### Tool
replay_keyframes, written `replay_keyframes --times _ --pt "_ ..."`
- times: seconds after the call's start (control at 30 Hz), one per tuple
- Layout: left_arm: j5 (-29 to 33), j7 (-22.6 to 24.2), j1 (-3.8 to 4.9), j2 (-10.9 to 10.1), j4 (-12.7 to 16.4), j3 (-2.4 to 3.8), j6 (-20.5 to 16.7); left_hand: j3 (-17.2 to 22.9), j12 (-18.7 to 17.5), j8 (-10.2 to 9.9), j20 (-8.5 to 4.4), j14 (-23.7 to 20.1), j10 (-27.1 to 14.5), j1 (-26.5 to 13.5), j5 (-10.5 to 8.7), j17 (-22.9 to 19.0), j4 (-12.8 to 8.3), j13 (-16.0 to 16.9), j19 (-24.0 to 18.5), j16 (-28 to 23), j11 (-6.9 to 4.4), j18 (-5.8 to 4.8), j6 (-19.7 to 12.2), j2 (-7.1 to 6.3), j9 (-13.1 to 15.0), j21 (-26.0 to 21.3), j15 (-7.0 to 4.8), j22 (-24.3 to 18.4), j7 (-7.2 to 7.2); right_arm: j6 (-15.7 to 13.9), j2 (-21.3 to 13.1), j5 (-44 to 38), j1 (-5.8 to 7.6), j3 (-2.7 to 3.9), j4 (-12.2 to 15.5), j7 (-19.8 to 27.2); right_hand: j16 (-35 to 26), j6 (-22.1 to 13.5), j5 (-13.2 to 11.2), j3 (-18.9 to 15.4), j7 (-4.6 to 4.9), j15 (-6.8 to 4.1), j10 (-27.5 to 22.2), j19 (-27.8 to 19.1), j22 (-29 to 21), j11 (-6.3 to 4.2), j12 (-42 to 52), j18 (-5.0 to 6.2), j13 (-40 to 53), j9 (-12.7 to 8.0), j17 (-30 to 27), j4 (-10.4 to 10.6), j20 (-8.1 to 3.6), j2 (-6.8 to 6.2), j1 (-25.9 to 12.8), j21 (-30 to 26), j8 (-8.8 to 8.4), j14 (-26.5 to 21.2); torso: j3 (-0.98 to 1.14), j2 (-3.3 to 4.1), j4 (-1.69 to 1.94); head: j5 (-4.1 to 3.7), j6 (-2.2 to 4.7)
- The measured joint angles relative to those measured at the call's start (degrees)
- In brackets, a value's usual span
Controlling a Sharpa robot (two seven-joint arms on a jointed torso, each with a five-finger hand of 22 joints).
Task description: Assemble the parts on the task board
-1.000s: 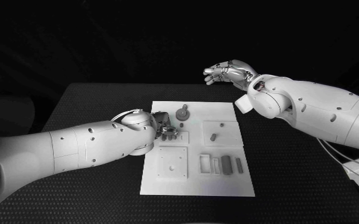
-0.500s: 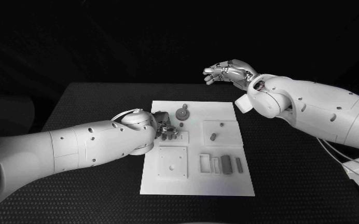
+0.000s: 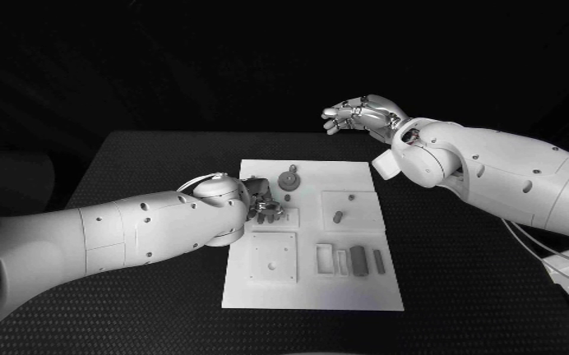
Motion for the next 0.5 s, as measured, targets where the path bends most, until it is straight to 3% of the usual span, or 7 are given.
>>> replay_keyframes --times 0.13,0.5 --pt "-0.01 0.05 0.00 -0.01 0.07 0.00 0.62 0.02 0.00 0.00 0.08 0.00 0.00 0.73 0.43 -0.03 -0.55 0.00 -0.08 0.22 0.00 0.00 0.00 0.73 0.00 0.01 0.01 0.00 0.00 0.00 -0.01 0.00 -0.04 0.00 0.00 0.00 -0.22 0.00 0.00 -0.01 0.00 0.00 0.00 0.00 0.04 0.00 0.00 0.00 -0.06 0.00 0.00 0.01 0.00 0.00 0.00 0.00 0.00 0.00 0.01 0.00 0.00 0.00 -0.03" --pt "-0.03 0.07 0.00 -0.07 0.08 0.00 1.74 -0.37 0.28 0.00 0.08 0.00 0.00 0.47 0.43 -0.08 -0.47 0.00 -0.08 0.45 0.00 0.01 0.20 0.47 -0.01 0.03 0.02 -0.01 0.18 0.01 -0.05 0.01 -0.10 0.00 0.01 0.00 -0.22 0.00 0.00 0.00 0.00 0.00 0.00 0.00 0.05 0.00 0.00 0.00 -0.12 -0.06 0.06 0.01 0.00 0.00 0.00 -0.23 0.00 0.00 -0.01 0.00 0.00 -0.09 -0.09"
